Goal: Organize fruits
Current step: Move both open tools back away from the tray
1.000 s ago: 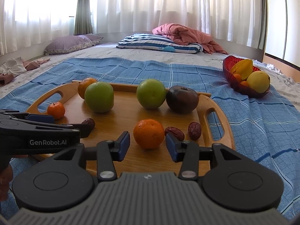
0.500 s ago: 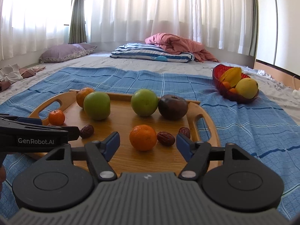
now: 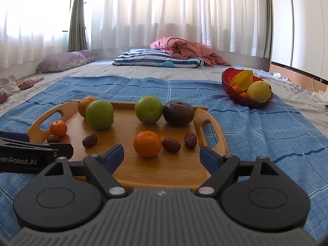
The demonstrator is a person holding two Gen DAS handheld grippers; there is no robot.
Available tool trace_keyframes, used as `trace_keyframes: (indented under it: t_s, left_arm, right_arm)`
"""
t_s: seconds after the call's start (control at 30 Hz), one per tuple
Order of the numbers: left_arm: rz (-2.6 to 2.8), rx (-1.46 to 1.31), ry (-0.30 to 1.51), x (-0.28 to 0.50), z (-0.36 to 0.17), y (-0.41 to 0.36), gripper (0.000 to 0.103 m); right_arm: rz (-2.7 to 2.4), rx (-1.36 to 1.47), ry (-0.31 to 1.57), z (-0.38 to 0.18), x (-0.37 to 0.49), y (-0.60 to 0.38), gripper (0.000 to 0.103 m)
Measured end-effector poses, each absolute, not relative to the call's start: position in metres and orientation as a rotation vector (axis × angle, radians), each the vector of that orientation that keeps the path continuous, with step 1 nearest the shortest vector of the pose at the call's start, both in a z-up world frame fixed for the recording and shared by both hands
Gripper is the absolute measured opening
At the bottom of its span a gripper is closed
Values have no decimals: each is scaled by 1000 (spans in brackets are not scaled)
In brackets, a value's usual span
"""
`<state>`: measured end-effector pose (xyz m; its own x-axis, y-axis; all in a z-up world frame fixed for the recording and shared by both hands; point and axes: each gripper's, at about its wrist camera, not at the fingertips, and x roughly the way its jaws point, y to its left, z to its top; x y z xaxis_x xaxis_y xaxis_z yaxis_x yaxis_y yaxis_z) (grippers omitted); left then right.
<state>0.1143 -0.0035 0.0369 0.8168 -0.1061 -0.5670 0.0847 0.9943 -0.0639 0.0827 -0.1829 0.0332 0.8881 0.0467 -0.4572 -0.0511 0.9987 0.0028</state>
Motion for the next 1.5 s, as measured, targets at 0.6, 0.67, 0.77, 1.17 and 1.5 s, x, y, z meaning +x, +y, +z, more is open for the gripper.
trace_keyframes:
  t_s: [0.6,0.67,0.77,1.17,1.5]
  left_arm:
    - [-77,-50,619,96,31,1,102]
    - [-72,-47,620,95,29,2,102]
    - [-65,-53,624,93,27,3,102]
    - [-27,-65,658,90,13,10,102]
    - [-8,-75,676,91,4,14,103]
  right_arm:
    - [31,21,473,24,66,-190,103]
    - [26,22,471,23,64,-190,103]
    - [16,25,471,21,61,-191,103]
    - [-4,44,511,4,53,-193,103]
    - [-15,31,513,-1,51,-190,103]
